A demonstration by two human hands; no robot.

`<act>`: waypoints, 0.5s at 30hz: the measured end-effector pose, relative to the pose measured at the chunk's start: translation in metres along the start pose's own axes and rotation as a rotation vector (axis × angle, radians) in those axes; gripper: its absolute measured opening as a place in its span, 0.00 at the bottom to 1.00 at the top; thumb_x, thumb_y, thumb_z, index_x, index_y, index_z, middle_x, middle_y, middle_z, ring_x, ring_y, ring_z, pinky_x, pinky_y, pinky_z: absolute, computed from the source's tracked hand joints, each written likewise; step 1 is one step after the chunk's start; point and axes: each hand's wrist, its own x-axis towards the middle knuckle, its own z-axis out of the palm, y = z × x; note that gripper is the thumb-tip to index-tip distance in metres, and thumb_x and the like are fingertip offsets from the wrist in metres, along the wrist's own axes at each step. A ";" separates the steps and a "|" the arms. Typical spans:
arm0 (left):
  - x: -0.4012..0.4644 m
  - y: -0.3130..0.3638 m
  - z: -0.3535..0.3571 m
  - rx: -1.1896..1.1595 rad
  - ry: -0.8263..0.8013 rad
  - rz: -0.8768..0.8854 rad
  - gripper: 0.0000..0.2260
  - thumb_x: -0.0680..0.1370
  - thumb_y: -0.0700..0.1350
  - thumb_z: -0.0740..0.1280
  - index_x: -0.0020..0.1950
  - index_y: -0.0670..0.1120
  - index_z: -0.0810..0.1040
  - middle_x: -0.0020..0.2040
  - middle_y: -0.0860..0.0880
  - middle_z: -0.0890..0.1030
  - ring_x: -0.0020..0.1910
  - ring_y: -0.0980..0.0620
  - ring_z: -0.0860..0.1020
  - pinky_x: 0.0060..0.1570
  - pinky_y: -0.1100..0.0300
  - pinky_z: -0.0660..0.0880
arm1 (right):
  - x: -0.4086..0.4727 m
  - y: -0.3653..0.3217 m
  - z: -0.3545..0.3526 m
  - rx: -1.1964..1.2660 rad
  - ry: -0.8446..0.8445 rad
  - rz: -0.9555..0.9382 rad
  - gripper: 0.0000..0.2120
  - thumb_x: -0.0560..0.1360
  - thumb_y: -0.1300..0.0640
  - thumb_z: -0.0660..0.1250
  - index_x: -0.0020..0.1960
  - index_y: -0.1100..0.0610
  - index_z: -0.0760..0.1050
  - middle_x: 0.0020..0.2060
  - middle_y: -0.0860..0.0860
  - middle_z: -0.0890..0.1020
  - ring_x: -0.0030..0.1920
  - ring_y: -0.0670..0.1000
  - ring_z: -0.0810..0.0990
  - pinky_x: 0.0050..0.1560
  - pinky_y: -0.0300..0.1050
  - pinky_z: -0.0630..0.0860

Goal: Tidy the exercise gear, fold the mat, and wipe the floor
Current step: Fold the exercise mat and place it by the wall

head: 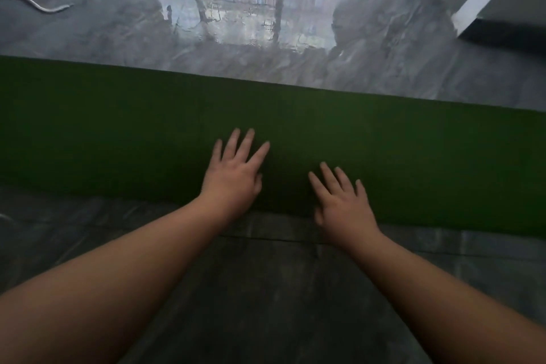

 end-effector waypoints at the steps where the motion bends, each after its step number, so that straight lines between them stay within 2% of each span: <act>1: -0.001 -0.004 0.011 -0.004 -0.066 0.012 0.30 0.81 0.56 0.53 0.80 0.58 0.43 0.81 0.48 0.42 0.79 0.43 0.39 0.76 0.41 0.45 | 0.007 0.001 0.003 0.008 -0.034 0.008 0.34 0.80 0.47 0.56 0.81 0.45 0.44 0.81 0.49 0.42 0.80 0.56 0.44 0.76 0.64 0.50; 5: -0.003 -0.022 0.043 0.030 -0.250 0.060 0.30 0.81 0.55 0.54 0.80 0.59 0.42 0.81 0.48 0.41 0.79 0.43 0.40 0.77 0.43 0.47 | 0.024 0.004 0.021 0.051 -0.151 0.040 0.35 0.80 0.48 0.57 0.81 0.44 0.42 0.81 0.49 0.42 0.80 0.55 0.45 0.77 0.61 0.51; 10: -0.006 -0.039 0.064 0.020 -0.355 0.053 0.29 0.82 0.55 0.55 0.80 0.60 0.43 0.81 0.48 0.43 0.80 0.44 0.44 0.77 0.45 0.49 | 0.027 0.007 0.048 0.033 -0.201 0.047 0.38 0.79 0.49 0.60 0.80 0.44 0.40 0.81 0.49 0.42 0.80 0.56 0.44 0.77 0.61 0.51; 15: -0.006 -0.052 0.077 -0.019 -0.455 0.064 0.30 0.82 0.53 0.56 0.79 0.60 0.41 0.81 0.49 0.41 0.80 0.45 0.42 0.77 0.45 0.48 | 0.031 0.015 0.059 -0.001 -0.229 -0.008 0.40 0.79 0.49 0.62 0.79 0.38 0.39 0.81 0.49 0.42 0.80 0.57 0.44 0.77 0.61 0.50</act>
